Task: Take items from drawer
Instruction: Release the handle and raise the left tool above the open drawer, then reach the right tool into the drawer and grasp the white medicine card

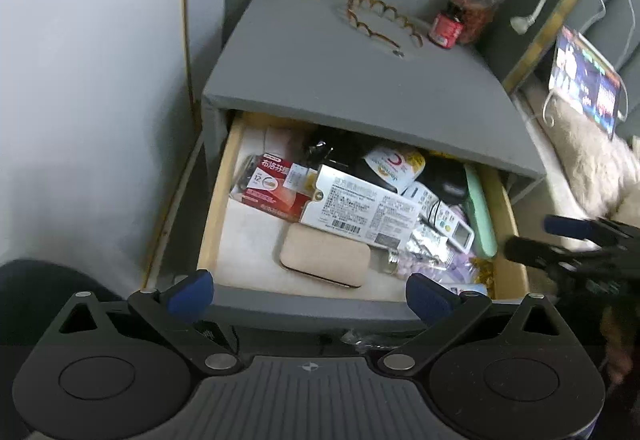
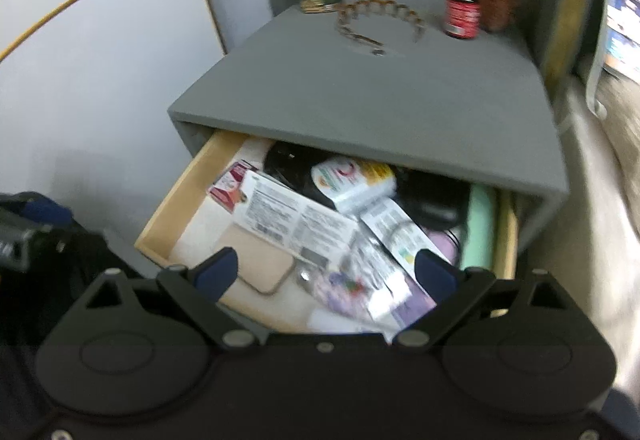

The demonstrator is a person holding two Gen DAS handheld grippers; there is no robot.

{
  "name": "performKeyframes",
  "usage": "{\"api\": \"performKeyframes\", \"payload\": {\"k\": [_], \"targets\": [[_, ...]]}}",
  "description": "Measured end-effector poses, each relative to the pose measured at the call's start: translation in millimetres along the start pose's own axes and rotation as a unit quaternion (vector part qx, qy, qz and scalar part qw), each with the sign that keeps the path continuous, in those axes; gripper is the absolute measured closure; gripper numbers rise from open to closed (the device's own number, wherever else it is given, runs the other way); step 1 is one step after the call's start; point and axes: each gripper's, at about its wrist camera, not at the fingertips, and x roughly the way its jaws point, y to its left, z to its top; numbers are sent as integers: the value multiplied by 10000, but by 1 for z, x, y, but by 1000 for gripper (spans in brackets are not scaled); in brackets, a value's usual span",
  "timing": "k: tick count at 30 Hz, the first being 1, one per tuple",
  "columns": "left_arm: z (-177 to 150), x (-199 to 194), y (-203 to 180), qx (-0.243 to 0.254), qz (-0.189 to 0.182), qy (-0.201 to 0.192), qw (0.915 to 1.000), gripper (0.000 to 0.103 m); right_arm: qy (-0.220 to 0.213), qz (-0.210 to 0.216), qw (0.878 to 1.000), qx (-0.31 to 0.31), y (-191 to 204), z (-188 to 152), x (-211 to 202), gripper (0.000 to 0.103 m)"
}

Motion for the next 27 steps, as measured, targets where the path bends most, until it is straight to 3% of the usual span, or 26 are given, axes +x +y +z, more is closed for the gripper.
{"api": "performKeyframes", "payload": {"k": [4, 9, 13, 15, 18, 20, 23, 27], "targets": [[-3, -9, 7, -220, -53, -12, 9997, 1, 494, 186, 9959, -732, 14, 27, 39, 35], [-5, -27, -7, 263, -151, -348, 9989, 1, 945, 171, 9824, -1601, 27, 41, 97, 47], [-9, -24, -5, 505, -107, -304, 9982, 1, 1146, 30, 9645, -2379, 42, 41, 140, 51], [-6, -17, 0, 323, 219, -119, 9992, 1, 1243, -41, 9530, -2762, 49, 42, 162, 50], [-4, -21, 4, 210, 82, -196, 9996, 1, 1471, -6, 9363, -3189, 55, 40, 188, 49], [-5, -23, 7, 157, 109, -227, 9996, 1, 1641, 186, 9299, -3288, 55, 37, 196, 44], [-6, -21, 12, -81, 46, -158, 9998, 1, 1715, 253, 9171, -3589, 58, 35, 190, 53], [-5, -15, 15, -362, -104, -65, 9993, 1, 1924, 828, 9033, -3743, 56, 42, 167, 60]]}}
